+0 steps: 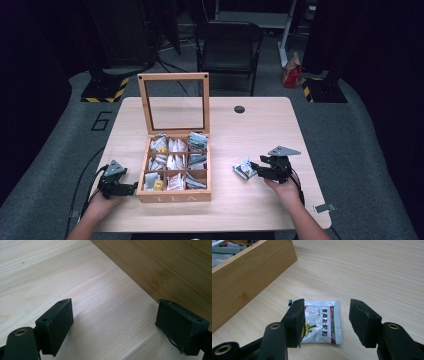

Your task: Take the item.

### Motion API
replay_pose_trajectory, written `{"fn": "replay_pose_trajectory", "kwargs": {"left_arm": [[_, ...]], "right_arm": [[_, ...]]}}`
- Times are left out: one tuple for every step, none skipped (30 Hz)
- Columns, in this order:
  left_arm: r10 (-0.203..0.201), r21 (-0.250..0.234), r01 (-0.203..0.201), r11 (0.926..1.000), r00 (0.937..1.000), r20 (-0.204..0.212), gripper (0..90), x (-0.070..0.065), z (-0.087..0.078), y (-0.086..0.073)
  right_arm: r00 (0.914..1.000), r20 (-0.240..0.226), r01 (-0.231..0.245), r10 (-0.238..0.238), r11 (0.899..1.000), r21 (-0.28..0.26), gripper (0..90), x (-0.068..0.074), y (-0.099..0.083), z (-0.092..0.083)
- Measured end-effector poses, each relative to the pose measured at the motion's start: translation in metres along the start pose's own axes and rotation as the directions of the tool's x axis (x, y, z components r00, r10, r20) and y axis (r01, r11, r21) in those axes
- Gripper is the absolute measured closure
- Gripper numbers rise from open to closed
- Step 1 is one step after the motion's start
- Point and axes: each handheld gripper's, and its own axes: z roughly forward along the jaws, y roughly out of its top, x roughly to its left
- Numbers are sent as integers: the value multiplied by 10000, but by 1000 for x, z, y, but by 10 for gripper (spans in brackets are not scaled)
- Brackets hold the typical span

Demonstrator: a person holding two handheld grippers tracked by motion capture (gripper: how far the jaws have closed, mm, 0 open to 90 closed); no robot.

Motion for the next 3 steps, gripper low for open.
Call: {"fn": "replay_pose_trajectory", "kwargs": {"left_arm": [[3,4,-3,10000,10000,2,138,0,0,0],[17,2,-17,10000,10000,-6,138,0,0,0],[12,5,-12,10000,10000,1,138,0,0,0]], "right_arm": [[10000,26,-70,70,10000,1,458,-1,-1,0],[10000,78,-34,34,10000,9,453,-1,-1,-1],[9999,144,83,-83,10000,-16,449,-1,-1,-1]]}}
